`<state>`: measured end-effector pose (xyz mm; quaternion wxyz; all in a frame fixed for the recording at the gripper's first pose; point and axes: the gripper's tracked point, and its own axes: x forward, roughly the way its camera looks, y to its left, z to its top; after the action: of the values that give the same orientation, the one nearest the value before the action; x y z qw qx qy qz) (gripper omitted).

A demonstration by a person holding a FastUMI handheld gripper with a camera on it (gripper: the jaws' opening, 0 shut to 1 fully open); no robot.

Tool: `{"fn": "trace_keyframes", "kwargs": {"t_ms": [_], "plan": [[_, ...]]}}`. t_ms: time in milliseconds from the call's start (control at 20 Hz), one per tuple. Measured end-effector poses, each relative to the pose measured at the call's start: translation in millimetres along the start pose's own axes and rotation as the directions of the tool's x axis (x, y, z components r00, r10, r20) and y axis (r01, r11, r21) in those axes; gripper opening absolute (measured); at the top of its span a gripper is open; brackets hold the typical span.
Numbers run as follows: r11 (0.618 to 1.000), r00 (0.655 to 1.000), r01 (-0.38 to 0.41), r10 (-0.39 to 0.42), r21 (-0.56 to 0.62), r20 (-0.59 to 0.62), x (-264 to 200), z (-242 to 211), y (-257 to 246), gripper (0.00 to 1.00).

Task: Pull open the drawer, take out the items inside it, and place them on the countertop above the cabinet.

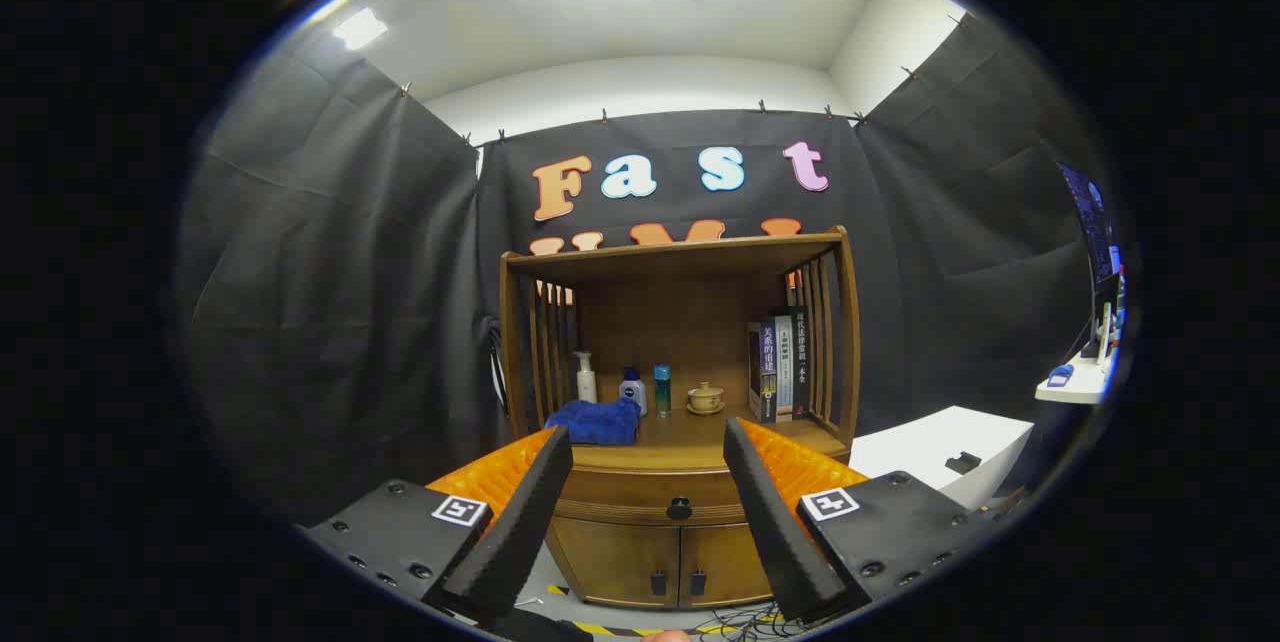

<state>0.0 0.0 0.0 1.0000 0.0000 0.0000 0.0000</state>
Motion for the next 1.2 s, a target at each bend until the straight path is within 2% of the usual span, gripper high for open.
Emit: {"fn": "trace_keyframes", "kwargs": {"t_ms": [1200], "plan": [[1.000,1.000,0.003,-0.003,-0.002,0.004,1.5,-2.0,2.1,0.98]]}}
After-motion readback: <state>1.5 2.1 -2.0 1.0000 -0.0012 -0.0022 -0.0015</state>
